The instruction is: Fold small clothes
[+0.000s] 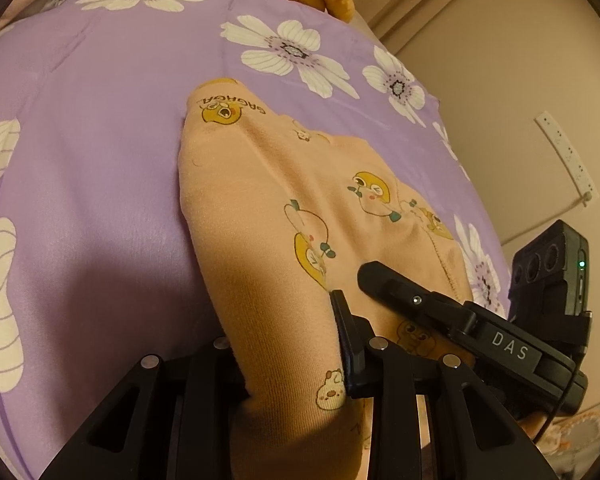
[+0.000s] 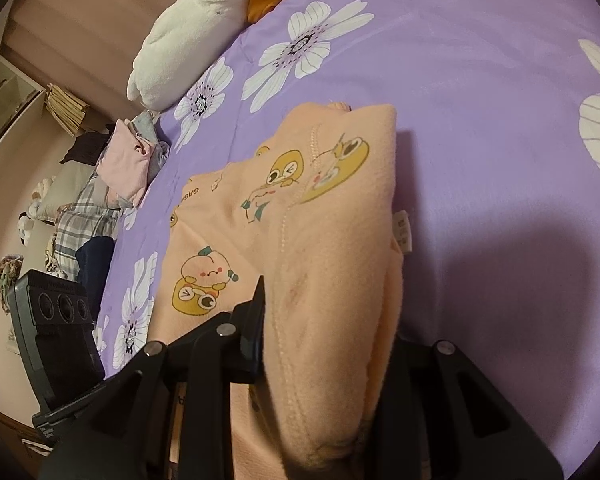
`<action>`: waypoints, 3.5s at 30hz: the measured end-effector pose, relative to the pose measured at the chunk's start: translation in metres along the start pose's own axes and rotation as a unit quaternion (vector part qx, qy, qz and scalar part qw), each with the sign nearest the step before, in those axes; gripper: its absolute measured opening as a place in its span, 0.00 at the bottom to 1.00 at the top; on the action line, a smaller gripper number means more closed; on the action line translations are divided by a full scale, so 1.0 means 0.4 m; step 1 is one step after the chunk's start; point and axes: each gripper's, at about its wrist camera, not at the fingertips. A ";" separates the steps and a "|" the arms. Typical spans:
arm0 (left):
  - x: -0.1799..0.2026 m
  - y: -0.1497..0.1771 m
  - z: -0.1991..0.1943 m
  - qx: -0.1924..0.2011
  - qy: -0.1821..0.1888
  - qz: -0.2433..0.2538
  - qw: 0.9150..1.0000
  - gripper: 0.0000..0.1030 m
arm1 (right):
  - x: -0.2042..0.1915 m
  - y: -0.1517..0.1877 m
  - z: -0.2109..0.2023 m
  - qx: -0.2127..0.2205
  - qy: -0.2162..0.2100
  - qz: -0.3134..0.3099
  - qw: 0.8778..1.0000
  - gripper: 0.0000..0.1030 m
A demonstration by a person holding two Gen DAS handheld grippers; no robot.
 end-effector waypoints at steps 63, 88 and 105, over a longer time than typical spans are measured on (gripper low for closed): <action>-0.218 -0.020 -0.308 0.096 -0.193 0.004 0.977 0.35 | -0.303 -0.040 0.092 -0.030 -0.032 -0.147 0.988 0.09; -0.131 0.084 -0.341 0.081 -0.270 -0.005 0.959 0.35 | -0.353 0.097 -0.003 -0.008 0.090 -0.210 0.974 0.08; 0.052 0.047 -0.715 0.299 -0.200 0.009 0.933 0.99 | -0.489 0.044 -0.357 0.122 0.064 -0.222 0.965 0.75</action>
Point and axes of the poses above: each gripper's, at about its wrist camera, not at the fingertips, and z roughly the way its jaws point, x to its right, y to its underside, and after that the axes turned 4 degrees about y, right-handed
